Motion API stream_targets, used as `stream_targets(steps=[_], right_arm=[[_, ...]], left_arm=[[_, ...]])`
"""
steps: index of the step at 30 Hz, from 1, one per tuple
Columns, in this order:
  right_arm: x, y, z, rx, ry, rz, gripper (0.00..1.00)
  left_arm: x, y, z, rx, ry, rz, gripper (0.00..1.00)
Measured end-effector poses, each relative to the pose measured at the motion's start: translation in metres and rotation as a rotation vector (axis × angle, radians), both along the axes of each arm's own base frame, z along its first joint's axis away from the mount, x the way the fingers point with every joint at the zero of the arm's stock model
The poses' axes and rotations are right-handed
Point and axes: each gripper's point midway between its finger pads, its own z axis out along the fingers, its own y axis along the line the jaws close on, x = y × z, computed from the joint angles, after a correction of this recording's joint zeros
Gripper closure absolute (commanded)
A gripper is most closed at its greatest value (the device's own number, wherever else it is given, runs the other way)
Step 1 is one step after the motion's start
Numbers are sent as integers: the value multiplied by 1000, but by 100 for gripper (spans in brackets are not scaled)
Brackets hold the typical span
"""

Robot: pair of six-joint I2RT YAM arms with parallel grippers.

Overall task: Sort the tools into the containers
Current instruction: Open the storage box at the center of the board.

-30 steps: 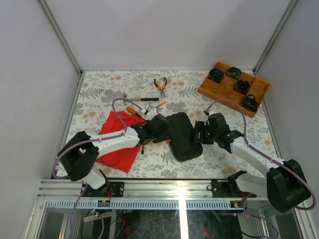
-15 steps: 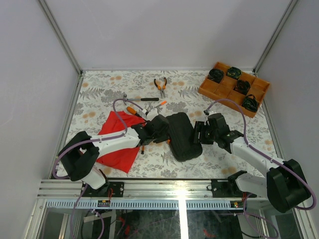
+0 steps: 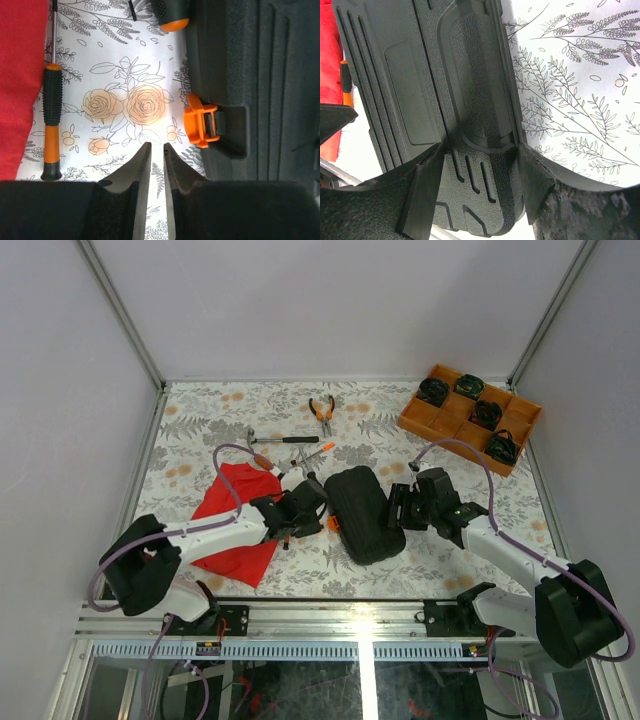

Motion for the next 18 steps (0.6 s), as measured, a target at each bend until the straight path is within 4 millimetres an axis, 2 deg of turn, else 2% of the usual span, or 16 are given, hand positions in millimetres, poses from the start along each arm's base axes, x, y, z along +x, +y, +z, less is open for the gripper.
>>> stream_targets(steps=[7,12,15,18], right_arm=[[-1,-1,1,1,-1,-5,31],[-4,-5,1,-4,-14,-15,20],[-7,-8,2,-12,-17,-21,14],[-8,-12,4,-24,-25,-26,11]], left_arm=[[3,-2,31,-63,-68,-12,65],[0,2,39,-97,-100,-18,61],[-3,5,44,-114,-121,-22,38],[-4,12,59,-154,-178,-14,22]])
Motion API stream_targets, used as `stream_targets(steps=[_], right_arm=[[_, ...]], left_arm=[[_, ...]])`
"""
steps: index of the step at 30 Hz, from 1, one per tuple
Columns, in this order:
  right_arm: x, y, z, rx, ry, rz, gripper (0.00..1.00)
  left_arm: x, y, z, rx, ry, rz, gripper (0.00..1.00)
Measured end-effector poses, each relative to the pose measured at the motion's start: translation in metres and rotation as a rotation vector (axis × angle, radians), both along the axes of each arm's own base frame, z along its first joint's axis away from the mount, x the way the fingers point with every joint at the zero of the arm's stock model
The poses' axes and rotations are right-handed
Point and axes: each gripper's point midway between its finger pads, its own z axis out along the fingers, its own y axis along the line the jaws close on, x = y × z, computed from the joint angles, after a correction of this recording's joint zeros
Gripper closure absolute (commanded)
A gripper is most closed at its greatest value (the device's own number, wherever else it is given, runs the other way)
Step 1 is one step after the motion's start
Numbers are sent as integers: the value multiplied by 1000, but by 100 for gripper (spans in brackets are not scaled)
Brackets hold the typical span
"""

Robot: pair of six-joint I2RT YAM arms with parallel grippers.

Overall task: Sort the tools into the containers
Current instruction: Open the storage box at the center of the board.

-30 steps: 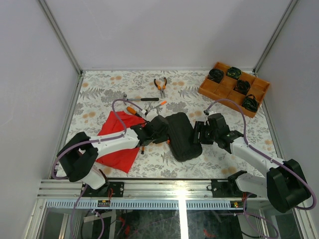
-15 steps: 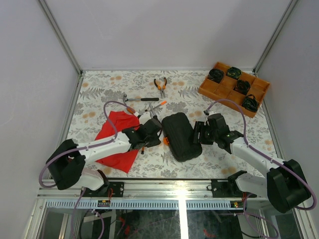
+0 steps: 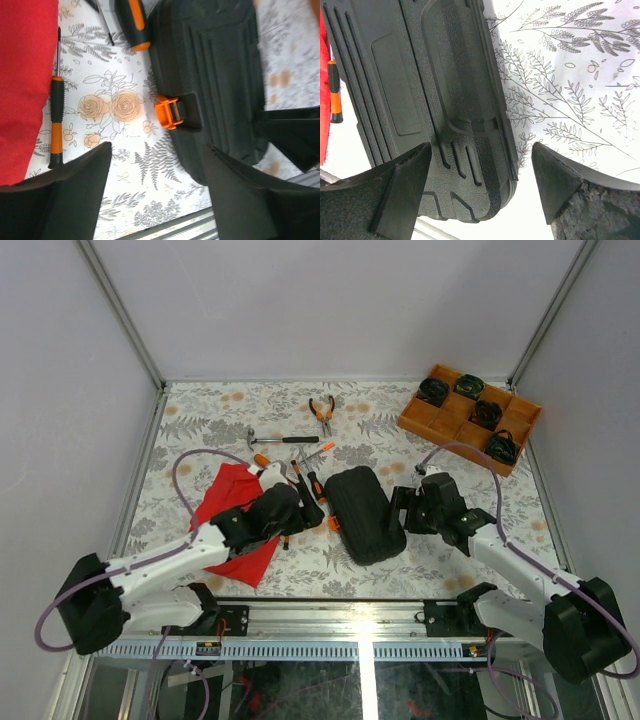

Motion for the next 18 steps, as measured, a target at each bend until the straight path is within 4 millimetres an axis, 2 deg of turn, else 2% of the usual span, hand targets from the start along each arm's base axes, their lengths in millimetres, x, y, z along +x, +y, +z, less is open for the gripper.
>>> stream_targets(steps=[6,8,12,18], right_arm=[[4,-11,7,-41,-53,-27,3],[6,-14,11,-49,-74,-37,1],[5,-15,14,-38,-99,-44,1],[-13,-12,2,1,-32,-30,1]], left_arm=[[0,14,35,-84,-118,31,2],[0,16,39,-93,-135,35,0],[-5,22,33,-88,-134,32,0],[-14,30,14,-74,-110,26,0]])
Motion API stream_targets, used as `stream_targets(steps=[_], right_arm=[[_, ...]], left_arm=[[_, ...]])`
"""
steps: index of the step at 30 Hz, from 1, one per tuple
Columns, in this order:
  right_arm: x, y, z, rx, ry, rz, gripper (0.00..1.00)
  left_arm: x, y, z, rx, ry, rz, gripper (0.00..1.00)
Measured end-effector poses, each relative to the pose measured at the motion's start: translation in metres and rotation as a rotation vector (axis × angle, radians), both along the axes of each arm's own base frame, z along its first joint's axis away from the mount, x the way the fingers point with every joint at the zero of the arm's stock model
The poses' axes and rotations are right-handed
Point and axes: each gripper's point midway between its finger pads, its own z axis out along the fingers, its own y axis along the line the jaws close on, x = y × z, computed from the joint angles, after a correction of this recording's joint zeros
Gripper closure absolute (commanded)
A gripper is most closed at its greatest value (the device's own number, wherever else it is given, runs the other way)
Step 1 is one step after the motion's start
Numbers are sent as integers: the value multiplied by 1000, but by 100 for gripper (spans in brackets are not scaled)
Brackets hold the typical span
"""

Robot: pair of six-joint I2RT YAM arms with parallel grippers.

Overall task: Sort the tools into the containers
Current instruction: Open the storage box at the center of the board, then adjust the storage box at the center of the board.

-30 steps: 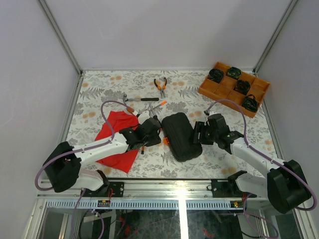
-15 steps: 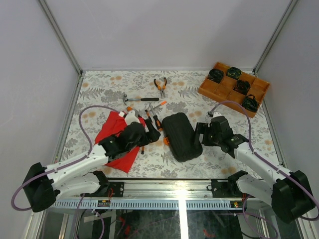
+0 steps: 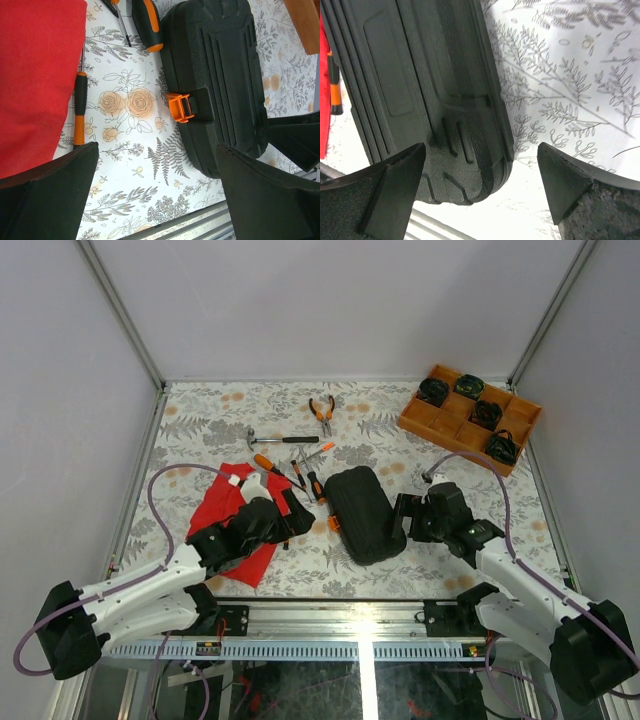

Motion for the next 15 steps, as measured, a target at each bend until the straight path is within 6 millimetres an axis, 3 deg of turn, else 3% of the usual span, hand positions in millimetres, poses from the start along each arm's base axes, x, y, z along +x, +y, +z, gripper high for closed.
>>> stream_targets(steps=[5,11,15], right_arm=[[-19,13,-3,87,64,54,4],[-45,42,12,290,99,166,5],[-47,40,21,299,81,159,5]], left_arm=[[-3,-3,-7,-14,20,-11,0],[-3,-9,-8,-30,32,-24,0],[-6,-11,-1,-67,30,-23,0]])
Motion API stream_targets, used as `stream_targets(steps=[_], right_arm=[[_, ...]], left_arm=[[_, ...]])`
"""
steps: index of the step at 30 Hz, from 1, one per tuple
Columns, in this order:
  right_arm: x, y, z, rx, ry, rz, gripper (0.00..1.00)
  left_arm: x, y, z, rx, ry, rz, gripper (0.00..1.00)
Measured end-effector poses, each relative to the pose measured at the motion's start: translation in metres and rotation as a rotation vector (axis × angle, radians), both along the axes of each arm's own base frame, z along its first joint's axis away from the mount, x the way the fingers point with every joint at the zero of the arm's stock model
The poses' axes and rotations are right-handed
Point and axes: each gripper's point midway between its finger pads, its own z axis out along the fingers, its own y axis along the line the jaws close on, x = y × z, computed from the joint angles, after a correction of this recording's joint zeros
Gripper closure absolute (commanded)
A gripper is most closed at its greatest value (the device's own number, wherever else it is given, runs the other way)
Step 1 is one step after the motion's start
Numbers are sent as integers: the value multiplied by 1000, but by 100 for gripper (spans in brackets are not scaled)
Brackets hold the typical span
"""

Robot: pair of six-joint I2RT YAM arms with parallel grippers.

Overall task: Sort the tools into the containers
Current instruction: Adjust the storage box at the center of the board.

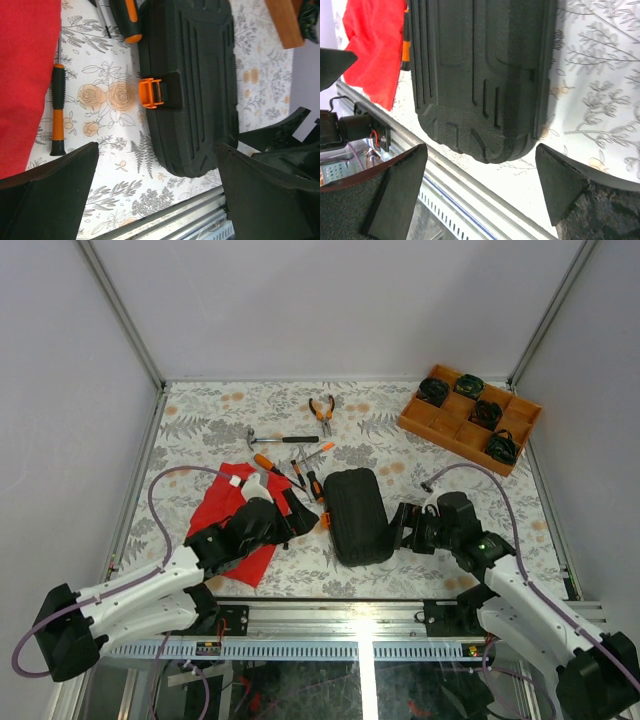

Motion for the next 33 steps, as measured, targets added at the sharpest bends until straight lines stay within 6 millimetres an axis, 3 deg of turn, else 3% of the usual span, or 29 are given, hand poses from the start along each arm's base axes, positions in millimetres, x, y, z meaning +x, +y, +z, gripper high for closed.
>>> stream_targets(steps=[6,13,17,21,28,33], right_arm=[[9,-31,8,-112,-57,-157,1],[20,-62,14,-209,-133,-308,1],[29,-74,25,-282,-146,-350,1],[39,-76,33,-307,-166,-365,1],[50,-74,19,-345,-160,-360,1],[52,-59,3,-344,-124,-263,0]], left_arm=[[-7,0,19,-75,-9,-8,0],[-23,5,-1,-20,80,-42,0],[-24,5,5,-14,79,-49,0],[-19,4,14,-9,47,-53,0],[-15,4,12,10,21,-59,0],[-13,2,-12,33,20,-71,0]])
